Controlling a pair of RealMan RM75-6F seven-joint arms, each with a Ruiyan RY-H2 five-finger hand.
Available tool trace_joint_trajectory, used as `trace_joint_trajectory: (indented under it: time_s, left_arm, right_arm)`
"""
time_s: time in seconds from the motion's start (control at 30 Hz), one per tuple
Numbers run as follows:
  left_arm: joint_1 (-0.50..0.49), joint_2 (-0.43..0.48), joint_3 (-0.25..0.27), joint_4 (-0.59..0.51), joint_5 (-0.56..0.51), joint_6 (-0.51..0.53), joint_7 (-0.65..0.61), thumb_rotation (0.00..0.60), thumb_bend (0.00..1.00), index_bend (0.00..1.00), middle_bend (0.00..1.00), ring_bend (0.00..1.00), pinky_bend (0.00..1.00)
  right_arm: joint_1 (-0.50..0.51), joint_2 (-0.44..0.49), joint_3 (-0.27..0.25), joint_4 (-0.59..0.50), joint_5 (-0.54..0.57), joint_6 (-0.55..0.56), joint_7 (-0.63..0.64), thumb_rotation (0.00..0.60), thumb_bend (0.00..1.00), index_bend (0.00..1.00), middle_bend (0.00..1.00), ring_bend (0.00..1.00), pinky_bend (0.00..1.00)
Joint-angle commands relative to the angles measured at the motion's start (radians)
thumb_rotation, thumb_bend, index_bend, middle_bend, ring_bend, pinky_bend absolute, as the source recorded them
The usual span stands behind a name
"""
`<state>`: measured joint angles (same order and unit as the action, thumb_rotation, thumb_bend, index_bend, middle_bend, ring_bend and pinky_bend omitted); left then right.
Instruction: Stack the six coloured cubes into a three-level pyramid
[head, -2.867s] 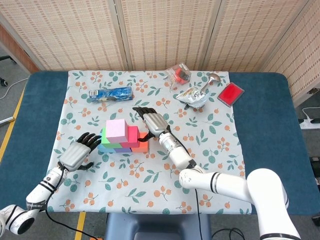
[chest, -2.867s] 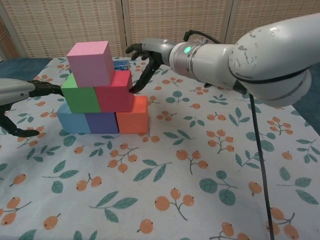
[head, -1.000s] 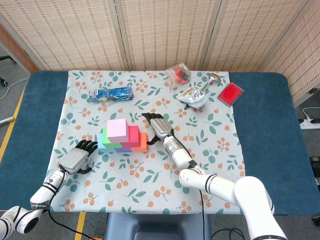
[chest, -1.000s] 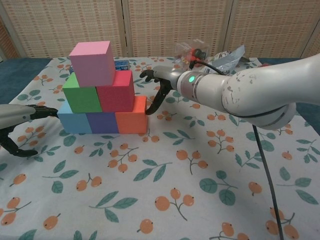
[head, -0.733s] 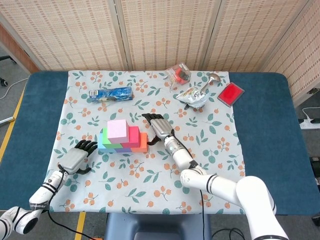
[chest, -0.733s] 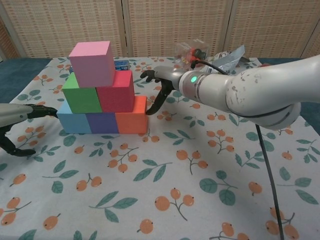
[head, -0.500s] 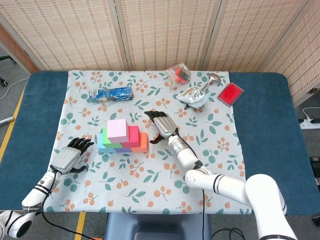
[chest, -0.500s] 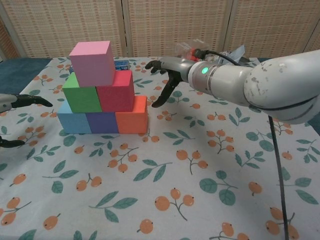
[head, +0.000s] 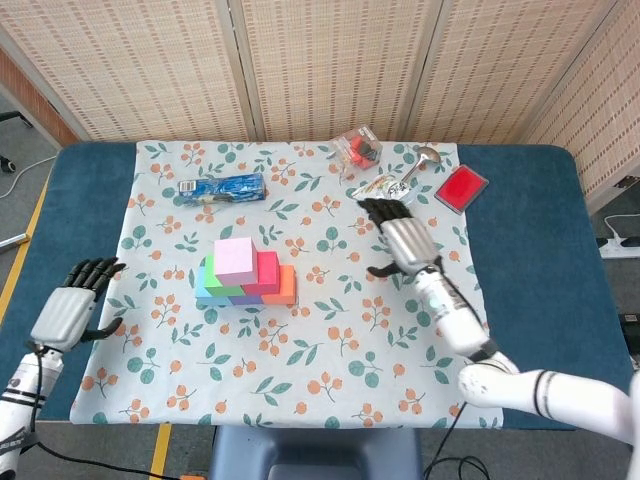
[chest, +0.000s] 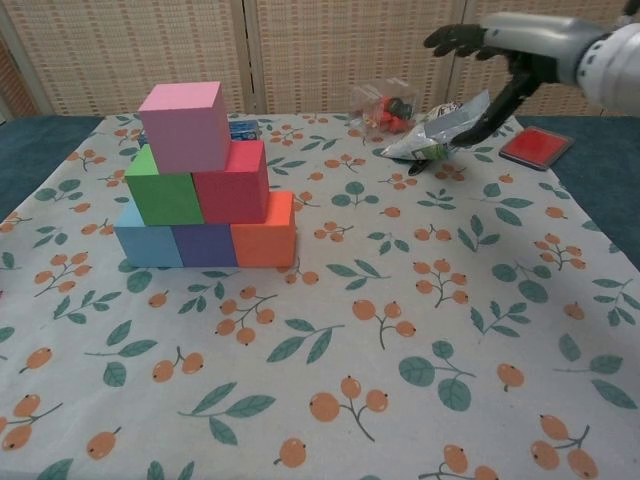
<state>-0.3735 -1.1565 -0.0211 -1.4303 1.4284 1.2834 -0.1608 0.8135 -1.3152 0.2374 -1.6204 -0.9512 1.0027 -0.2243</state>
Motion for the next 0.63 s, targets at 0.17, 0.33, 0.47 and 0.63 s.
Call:
trace_joint_trajectory:
  time_s: [0.17, 0.33, 0.47, 0.63]
  left_arm:
    - [0.148, 0.037, -0.009, -0.065, -0.061, 0.167, 0.043, 0.6, 0.29, 0.13, 0.06, 0.0, 0.05]
    - [0.231, 0.008, 0.018, -0.087, -0.063, 0.248, 0.118, 0.6, 0.29, 0.13, 0.06, 0.0, 0.05]
    - [0.275, -0.018, 0.034, -0.1, -0.041, 0.299, 0.162, 0.6, 0.29, 0.13, 0.06, 0.0, 0.05]
    - [0.296, -0.04, 0.042, -0.121, -0.015, 0.312, 0.201, 0.6, 0.29, 0.12, 0.05, 0.0, 0.04]
  right_arm:
    - [-0.331, 0.216, -0.196, -0.068, -0.314, 0.306, 0.197, 0.6, 0.04, 0.0, 0.03, 0.0, 0.0]
    - [-0.512, 0.218, -0.279, 0.03, -0.45, 0.507, 0.34, 0.6, 0.04, 0.0, 0.0, 0.0, 0.0]
    - [-0.617, 0.195, -0.318, 0.094, -0.513, 0.617, 0.402, 0.6, 0.04, 0.0, 0.0, 0.0, 0.0]
    - [-0.706, 0.169, -0.341, 0.12, -0.539, 0.679, 0.423, 0.6, 0.05, 0.0, 0.0, 0.0, 0.0]
